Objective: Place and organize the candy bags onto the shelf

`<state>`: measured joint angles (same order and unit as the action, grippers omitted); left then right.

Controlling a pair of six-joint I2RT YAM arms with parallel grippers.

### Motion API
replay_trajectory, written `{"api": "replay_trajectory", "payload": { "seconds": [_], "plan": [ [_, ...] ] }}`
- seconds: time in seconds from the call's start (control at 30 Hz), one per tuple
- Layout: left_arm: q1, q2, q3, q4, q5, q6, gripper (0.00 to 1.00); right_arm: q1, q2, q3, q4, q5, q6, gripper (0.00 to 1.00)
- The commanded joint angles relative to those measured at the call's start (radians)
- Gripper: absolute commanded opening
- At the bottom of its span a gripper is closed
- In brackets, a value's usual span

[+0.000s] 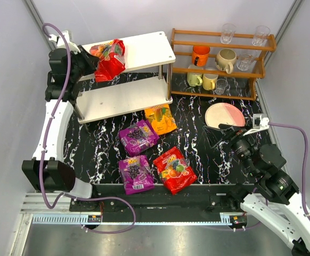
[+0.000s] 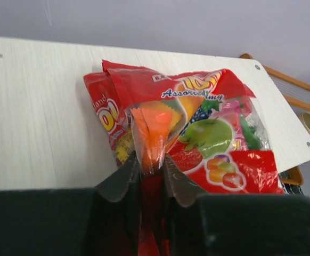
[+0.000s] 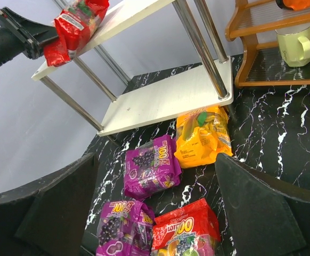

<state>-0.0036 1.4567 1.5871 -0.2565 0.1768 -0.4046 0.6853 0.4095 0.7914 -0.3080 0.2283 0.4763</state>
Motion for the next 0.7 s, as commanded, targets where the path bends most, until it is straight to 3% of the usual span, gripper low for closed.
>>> {"api": "replay_trajectory", "payload": {
  "seconds": [0.0, 0.07, 0.67],
  "plan": [
    [0.036, 0.020, 0.117, 0.020, 0.053, -0.014, 0.08, -0.001, 0.006, 0.028, -0.011, 0.022, 0.012, 1.00],
    [0.043, 0.047, 0.171, -0.021, 0.066, -0.008, 0.00, 0.000, 0.006, 0.026, -0.019, 0.010, 0.024, 1.00],
    [0.223, 0.065, 0.234, -0.052, 0.167, 0.015, 0.00, -0.001, -0.003, -0.009, -0.032, -0.012, 0.030, 1.00]
  ]
}}
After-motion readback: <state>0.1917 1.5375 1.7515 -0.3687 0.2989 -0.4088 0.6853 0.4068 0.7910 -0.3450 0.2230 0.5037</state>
